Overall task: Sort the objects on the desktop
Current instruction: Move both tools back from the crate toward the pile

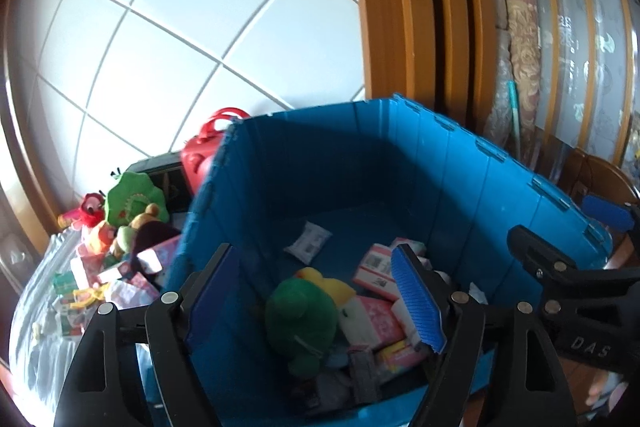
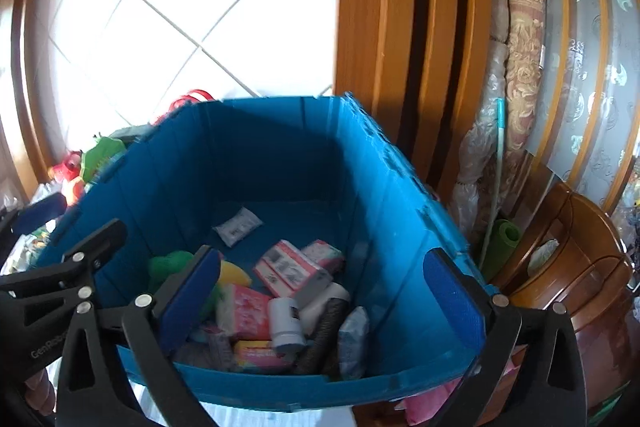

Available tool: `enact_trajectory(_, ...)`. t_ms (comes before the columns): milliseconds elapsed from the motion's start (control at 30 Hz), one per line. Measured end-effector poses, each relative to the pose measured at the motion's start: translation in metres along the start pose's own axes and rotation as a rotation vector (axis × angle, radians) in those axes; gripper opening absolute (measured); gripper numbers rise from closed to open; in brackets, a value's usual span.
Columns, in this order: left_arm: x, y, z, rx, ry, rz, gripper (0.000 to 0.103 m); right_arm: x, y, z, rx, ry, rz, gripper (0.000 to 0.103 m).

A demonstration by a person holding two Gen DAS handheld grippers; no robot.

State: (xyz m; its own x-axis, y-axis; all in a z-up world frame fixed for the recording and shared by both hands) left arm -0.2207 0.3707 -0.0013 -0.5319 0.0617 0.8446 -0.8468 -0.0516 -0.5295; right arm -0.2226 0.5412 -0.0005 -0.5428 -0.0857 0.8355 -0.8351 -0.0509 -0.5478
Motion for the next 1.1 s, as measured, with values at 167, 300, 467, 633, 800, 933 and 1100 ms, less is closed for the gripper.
enact_trajectory(167, -0.012, -0.03, 0.059, 0.051, -0.052, -0.037, 0.081, 0.008, -0.02, 0.049, 0.025, -0.032, -0.037, 0.103)
enact_trajectory(300, -0.035, -0.051, 0.13, 0.136, -0.106, -0.036, 0.083, 0.01, -0.034, 0.105, 0.072, -0.054, -0.061, 0.103)
enact_trajectory(467, -0.081, -0.069, 0.239, 0.259, -0.189, 0.008, 0.083, 0.005, -0.043, 0.199, 0.163, -0.09, -0.069, 0.103)
enact_trajectory(633, -0.136, -0.083, 0.341, 0.359, -0.256, 0.076, 0.084, -0.017, -0.053, 0.309, 0.28, -0.138, -0.067, 0.103)
enact_trajectory(800, -0.186, -0.083, 0.415, 0.416, -0.316, 0.159, 0.084, -0.056, -0.036, 0.406, 0.362, -0.213, 0.032, 0.103)
enact_trajectory(933, -0.214, -0.075, 0.45, 0.431, -0.345, 0.224, 0.084, -0.079, -0.011, 0.456, 0.379, -0.281, 0.129, 0.103)
enact_trajectory(1100, -0.236, -0.053, 0.5, 0.487, -0.405, 0.277, 0.084, -0.088, 0.03, 0.5, 0.42, -0.327, 0.189, 0.103)
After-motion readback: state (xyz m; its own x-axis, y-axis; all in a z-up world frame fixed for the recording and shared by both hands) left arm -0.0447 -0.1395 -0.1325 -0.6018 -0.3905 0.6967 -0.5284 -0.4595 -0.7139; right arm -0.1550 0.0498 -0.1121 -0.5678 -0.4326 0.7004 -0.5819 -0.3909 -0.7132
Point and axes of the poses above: each gripper's, at about its wrist camera, not at the fingertips, and y roughly the way its jaws point, z to its left, x to its top, the point moved 3 cm from there along y, roughly the way its jaws point, and after that the axes turned 1 degree about z, right-handed, at the moved point
